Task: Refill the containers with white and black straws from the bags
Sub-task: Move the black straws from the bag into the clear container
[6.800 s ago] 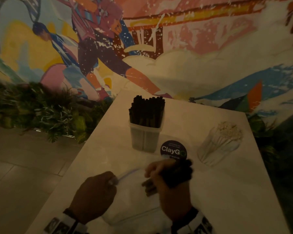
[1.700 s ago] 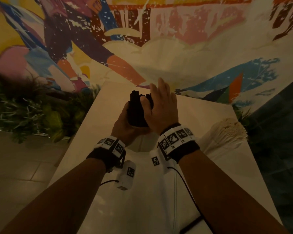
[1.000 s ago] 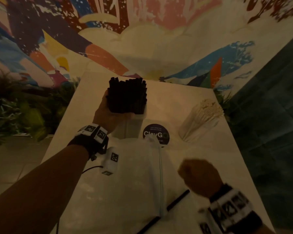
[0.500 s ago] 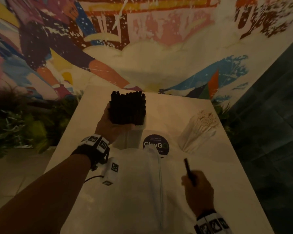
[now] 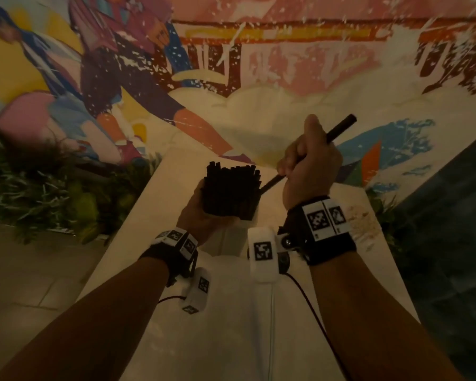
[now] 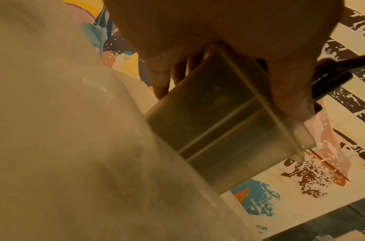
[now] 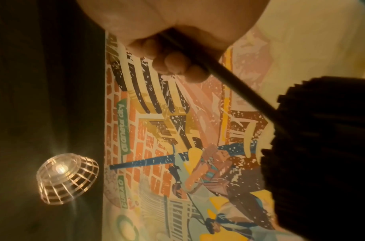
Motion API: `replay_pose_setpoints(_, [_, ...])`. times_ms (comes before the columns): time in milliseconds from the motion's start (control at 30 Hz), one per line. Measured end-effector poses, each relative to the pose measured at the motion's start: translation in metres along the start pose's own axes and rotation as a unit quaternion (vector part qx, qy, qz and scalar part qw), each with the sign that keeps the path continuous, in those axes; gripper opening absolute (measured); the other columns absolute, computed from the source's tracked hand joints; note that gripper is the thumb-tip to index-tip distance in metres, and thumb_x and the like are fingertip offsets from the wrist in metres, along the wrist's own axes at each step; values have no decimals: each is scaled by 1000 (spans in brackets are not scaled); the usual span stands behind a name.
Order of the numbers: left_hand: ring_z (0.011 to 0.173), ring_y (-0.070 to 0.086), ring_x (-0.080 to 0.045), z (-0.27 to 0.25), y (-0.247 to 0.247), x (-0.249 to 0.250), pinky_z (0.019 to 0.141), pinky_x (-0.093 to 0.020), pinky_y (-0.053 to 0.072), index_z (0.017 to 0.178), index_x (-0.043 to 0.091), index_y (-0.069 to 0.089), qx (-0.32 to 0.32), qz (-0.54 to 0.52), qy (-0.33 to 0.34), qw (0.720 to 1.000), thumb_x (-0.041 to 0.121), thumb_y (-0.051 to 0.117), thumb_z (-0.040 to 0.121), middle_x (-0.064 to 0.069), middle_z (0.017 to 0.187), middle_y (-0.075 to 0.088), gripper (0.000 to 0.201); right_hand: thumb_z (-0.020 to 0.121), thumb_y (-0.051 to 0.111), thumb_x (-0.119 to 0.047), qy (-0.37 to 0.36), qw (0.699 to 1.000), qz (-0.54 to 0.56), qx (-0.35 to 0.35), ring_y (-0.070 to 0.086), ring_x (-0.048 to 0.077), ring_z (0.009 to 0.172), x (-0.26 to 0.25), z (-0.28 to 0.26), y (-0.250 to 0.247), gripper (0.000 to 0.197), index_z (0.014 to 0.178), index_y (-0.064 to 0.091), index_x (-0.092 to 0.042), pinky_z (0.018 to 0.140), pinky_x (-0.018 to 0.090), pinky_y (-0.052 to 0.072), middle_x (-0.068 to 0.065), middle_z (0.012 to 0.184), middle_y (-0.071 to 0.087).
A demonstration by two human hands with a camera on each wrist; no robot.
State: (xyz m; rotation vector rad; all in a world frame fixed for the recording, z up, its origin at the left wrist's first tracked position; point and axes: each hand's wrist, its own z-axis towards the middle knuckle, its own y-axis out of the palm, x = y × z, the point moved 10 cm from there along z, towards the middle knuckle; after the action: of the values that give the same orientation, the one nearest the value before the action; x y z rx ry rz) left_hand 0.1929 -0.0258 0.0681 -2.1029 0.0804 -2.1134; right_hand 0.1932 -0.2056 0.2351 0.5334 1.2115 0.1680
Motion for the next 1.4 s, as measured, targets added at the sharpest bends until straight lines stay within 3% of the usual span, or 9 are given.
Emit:
replay_pose_setpoints(333, [116, 40, -5, 1, -3, -2, 100, -31, 36, 143, 32, 24, 3, 9, -5, 1000, 14, 85, 65, 19, 123, 42, 100, 93, 49, -19, -103, 990, -71, -65, 31, 16, 36, -7, -8, 13, 46, 47, 43, -23, 43, 26, 30, -3, 39, 36])
replay_pose_setpoints(500, [113, 42, -6, 0, -3, -1, 97, -31, 38, 133, 40, 26, 5, 16, 0, 1000, 14, 85, 64, 26, 113, 44, 95, 95, 53, -21, 32, 979, -198, -38, 44, 14, 46, 57, -8, -4, 42, 54, 49, -15, 51, 30, 43, 2, 49, 48])
replay_pose_setpoints(633, [111, 44, -7, 1, -4, -4, 96, -32, 39, 130, 43, 25, 13, 16, -6, 1000, 16, 87, 62, 22, 114, 45, 96, 85, 57, -33, -103, 901, -420, -48, 58, 19, 99, 58, -9, -2, 34, 111, 58, -11, 91, 44, 49, 8, 108, 62])
replay_pose_setpoints(800, [111, 44, -5, 2, -3, -5, 94, -28, 37, 128, 44, 27, 7, 11, 4, 1000, 16, 87, 61, 28, 111, 45, 94, 84, 52, -18, -305, 833, -459, -42, 36, 31, 134, 20, -2, 22, 67, 145, 25, -5, 112, 33, 33, 18, 148, 32])
replay_pose_setpoints(867, [112, 45, -7, 3, -3, -6, 95, -30, 39, 131, 43, 27, 10, 7, 5, 1000, 21, 89, 59, 25, 115, 46, 98, 91, 38, -28, -275, 774, -557, -120, 22, 30, 142, 48, 1, 34, 60, 147, 24, -10, 117, 27, 17, 18, 154, 22])
replay_pose_setpoints(1000, [107, 49, -5, 5, -4, -9, 92, -26, 40, 132, 39, 28, 10, -9, 1, 1000, 21, 91, 56, 26, 112, 47, 100, 91, 11, -55, -88, 648, -702, -281, 23, 29, 138, 136, -7, 22, 64, 139, 33, -18, 105, 56, 33, 9, 151, 25])
replay_pose_setpoints(1200, [116, 52, -11, 11, 0, 8, 100, -44, 45, 132, 29, 37, -77, 40, 28, 996, 50, 87, 54, 10, 138, 47, 95, 88, 31, -68, -21, 650, -706, -280, 1, 28, 146, 138, 4, 26, 79, 149, 16, -19, 115, 56, 12, 8, 159, 1])
replay_pose_setpoints(1300, [128, 44, -21, 28, 0, 8, 103, -44, 44, 149, 29, 9, -86, 79, 15, 993, 53, 87, 45, -4, 151, 33, 133, 83, 33, -74, -17, 608, -731, -310, 15, 28, 143, 156, 2, 31, 81, 142, 30, -19, 113, 54, 19, 7, 155, 20])
replay_pose_setpoints(1400, [125, 49, -28, 37, -3, 0, 100, -50, 46, 147, 39, 5, -69, 114, -6, 991, 60, 88, 26, -7, 145, 42, 149, 83, 44, -68, -53, 674, -678, -287, 42, 26, 124, 148, 8, 38, 62, 122, 49, -19, 103, 48, 36, 5, 134, 47])
